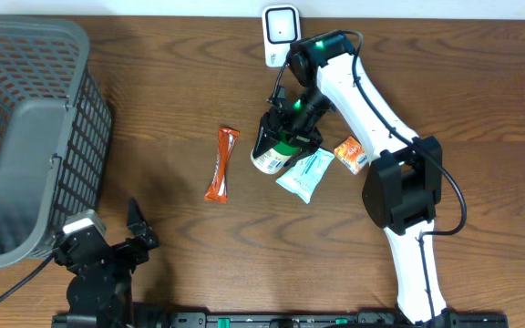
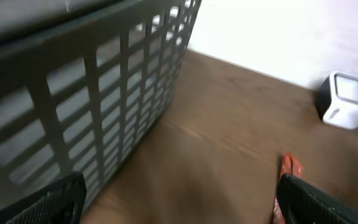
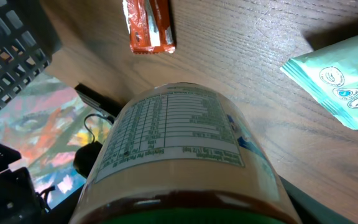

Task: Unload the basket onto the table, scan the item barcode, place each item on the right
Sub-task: 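Lift the jar with the right gripper and carry it toward the scanner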

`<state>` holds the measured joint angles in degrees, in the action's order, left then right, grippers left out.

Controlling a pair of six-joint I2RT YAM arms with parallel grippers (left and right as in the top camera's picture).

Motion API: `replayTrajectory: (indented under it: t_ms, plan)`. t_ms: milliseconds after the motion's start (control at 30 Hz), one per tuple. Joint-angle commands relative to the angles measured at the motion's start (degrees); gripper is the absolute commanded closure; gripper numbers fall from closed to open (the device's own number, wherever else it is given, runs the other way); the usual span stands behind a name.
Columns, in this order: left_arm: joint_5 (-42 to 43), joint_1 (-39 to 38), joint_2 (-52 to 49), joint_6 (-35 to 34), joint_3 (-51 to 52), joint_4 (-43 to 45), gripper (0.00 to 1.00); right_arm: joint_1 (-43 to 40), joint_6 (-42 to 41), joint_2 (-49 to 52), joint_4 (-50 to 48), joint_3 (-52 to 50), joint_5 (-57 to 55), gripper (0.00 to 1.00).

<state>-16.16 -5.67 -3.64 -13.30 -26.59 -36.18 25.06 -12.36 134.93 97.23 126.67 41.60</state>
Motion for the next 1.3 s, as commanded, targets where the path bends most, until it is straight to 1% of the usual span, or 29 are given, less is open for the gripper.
replayTrajectory:
  t_ms: [0, 133, 433, 967, 1100, 1200, 1267]
  plan:
    - [0.52, 0.24, 0.02, -0.96, 0.87, -3.32, 0.02, 0.52, 0.22, -2.60, 0.04, 1.16, -0.31, 0.39]
    - [0.52, 0.24, 0.02, -0.96, 0.87, -8.87, 0.02, 0.55, 0.22, -2.60, 0.00, 1.16, -3.21, 0.40]
    - [0.52, 0.24, 0.02, -0.98, 0.87, -22.29, 0.02, 0.48, 0.48, -2.60, -0.39, 1.16, -4.31, 0.40]
    - [0.52, 0.24, 0.02, -0.96, 0.87, -22.21, 0.02, -0.50, 0.44, -2.62, -6.10, 1.44, -7.41, 0.42]
    - [0.52, 0.24, 0.02, -0.98, 0.87, -22.21, 0.02, -1.66, 0.37, -2.62, -7.41, 4.42, -13.68, 0.43]
    - [0.52, 0.24, 0.02, -0.96, 0.87, -22.21, 0.02, -3.10, -0.04, -2.62, -8.15, 10.14, -19.54, 0.43]
    - [0.52, 0.24, 0.02, -0.96, 0.87, -22.21, 0.02, -3.76, -0.04, -2.62, -10.60, 13.86, -23.87, 0.43]
